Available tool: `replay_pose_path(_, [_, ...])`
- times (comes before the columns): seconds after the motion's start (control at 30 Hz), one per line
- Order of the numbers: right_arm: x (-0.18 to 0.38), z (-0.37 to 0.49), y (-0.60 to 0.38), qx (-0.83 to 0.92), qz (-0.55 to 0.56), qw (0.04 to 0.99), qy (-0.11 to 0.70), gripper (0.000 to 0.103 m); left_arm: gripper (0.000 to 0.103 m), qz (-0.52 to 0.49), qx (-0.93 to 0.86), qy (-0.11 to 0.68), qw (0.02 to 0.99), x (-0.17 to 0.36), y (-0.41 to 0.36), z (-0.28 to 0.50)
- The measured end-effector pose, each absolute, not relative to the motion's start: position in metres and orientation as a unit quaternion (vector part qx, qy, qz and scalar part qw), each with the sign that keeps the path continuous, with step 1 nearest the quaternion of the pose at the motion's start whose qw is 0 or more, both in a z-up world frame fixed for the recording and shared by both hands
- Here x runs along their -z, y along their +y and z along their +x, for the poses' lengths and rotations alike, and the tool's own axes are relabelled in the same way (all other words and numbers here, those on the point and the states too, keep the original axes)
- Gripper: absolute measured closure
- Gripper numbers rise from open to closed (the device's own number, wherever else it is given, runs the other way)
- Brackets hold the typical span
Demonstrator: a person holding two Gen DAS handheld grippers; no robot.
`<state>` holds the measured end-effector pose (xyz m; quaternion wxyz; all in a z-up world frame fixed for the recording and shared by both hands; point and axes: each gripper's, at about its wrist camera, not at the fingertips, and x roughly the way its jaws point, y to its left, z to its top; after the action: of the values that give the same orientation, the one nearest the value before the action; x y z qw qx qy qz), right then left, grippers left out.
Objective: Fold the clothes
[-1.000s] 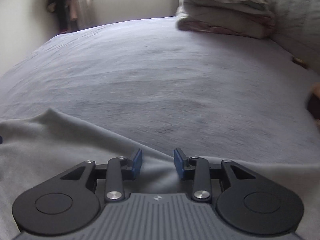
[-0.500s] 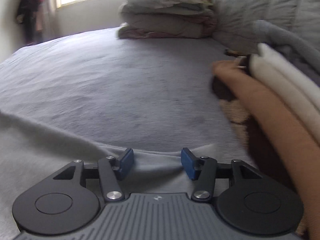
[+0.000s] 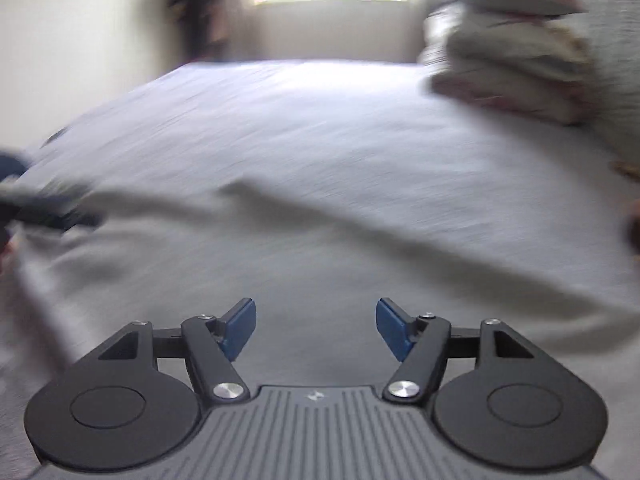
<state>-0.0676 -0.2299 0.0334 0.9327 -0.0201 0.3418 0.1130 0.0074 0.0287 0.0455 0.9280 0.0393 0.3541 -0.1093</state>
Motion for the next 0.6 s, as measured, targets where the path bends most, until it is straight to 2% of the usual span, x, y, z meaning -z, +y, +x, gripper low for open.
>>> replay_pose_path(0.17, [-0.031, -0.084, -0.182, -0.112, -0.021, 0.937, 0.331, 0.032, 0.007, 0.064, 0.126, 0.338, 0.931, -0.043, 0.016, -0.029])
replay_pose_path(0.27, [-0.021, -0.089, -0.166, -0.085, -0.018, 0.935, 0.343, 0.031, 0.007, 0.074, 0.109, 0.358, 0.925, -0.031, 0.016, -0.036])
replay_pose_path(0.4, [-0.013, -0.105, -0.156, -0.052, -0.018, 0.943, 0.327, 0.027, 0.001, 0.056, 0.089, 0.369, 0.923, -0.014, 0.029, -0.036])
replay_pose_path(0.6, [-0.006, -0.115, -0.154, -0.025, -0.001, 0.947, 0.320, 0.019, 0.000, 0.050, 0.081, 0.347, 0.933, -0.007, 0.033, -0.048])
